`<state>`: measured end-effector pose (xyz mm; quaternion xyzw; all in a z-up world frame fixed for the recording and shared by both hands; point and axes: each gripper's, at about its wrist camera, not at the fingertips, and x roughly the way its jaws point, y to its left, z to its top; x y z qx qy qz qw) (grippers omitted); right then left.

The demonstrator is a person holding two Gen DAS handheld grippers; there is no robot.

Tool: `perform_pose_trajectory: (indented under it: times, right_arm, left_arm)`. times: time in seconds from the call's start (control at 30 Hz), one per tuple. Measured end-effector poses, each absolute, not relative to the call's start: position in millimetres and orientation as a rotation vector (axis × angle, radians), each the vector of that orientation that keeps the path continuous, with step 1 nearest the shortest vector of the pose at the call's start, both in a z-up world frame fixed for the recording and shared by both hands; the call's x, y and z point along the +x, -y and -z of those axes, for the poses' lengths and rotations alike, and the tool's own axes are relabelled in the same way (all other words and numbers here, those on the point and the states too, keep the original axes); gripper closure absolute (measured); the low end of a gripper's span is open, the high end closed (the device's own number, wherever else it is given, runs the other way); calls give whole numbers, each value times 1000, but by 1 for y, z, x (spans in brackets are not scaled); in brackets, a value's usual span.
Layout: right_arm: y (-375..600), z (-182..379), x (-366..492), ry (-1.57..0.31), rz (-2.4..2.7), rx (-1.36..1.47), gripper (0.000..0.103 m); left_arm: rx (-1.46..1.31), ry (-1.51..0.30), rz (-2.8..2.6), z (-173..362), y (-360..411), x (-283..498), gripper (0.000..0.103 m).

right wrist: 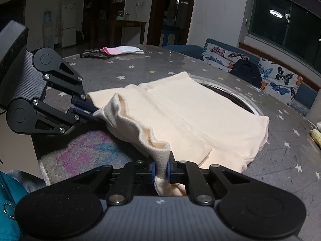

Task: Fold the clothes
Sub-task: 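Grasp the shirt hem with both tools and lift it off the table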

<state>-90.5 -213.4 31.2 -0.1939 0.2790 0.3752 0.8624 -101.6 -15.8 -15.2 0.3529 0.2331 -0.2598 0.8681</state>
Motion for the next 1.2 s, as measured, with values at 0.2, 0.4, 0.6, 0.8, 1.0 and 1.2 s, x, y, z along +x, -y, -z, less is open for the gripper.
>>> perform_pose_trajectory:
  times: [0.2,0.4,0.6,0.8,1.0,1.2]
  right_arm:
    - [215,-39,-100,-562,-795,-421,94]
    - [218,-49,-119,-548,-822,-444,94]
    - [227,-69,-151,-553,-882,-458,94]
    - [231,-93,-176,-574,-948,-486,94]
    - [227,-111,-154,-545,-944,-490,94]
    - [221,-120,-98,-520,-911,-516,94]
  left_arm:
    - [688,-485,568,5,8,-111,98]
    - [658,-469,576,-10,4,-128,98]
    - [613,-465,621,-32,-6,-160,98]
    - [575,-463,657,-57,-13,-183,98]
    - [576,-426,616,-66,-11,-164,98]
    - [608,-402,571,-66,-10,-108,98]
